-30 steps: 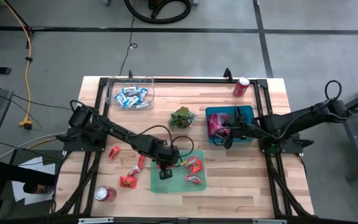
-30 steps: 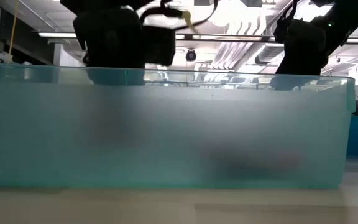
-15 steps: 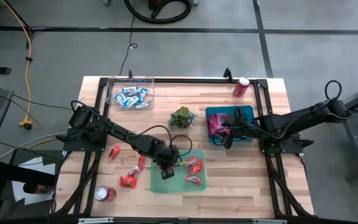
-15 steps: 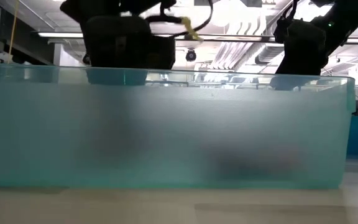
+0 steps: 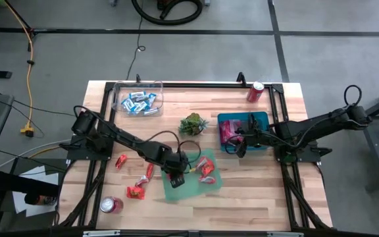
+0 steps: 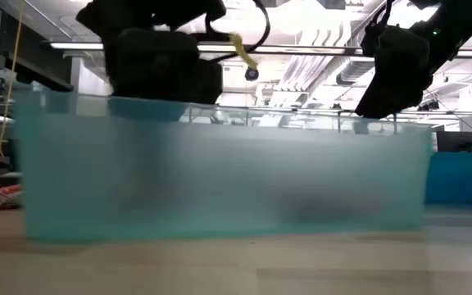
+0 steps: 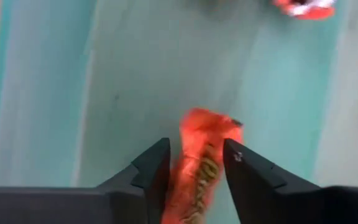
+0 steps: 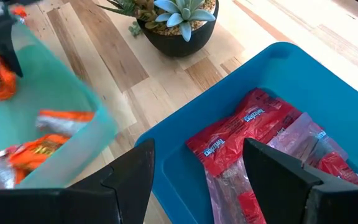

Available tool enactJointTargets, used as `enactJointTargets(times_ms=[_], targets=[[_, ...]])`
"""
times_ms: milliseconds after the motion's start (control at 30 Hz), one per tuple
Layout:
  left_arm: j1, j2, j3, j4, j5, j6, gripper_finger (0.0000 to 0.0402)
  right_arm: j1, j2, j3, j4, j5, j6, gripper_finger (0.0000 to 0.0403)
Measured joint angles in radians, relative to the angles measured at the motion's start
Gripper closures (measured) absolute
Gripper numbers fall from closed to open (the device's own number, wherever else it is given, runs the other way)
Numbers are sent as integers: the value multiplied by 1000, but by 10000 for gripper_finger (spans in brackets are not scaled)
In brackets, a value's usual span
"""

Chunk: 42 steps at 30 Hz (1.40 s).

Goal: Sort candy
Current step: Put the orange candy into the green transparent bin

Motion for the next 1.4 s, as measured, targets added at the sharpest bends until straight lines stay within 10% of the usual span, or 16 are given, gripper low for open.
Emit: enactJointTargets(times_ms=[433, 700, 967, 1400], targets=[[109, -234, 6, -179, 4, 72, 158, 0, 0, 0, 2, 1, 24, 165], [65, -459, -91, -441, -129, -131, 154, 0, 0, 0, 2, 7, 51, 165], [-48, -566, -384, -520, -51, -548, 153, 0, 1, 0, 2, 10, 53, 165], [-13, -557, -509, -631, -54, -600, 153, 0, 1, 0, 3, 80, 98, 165]])
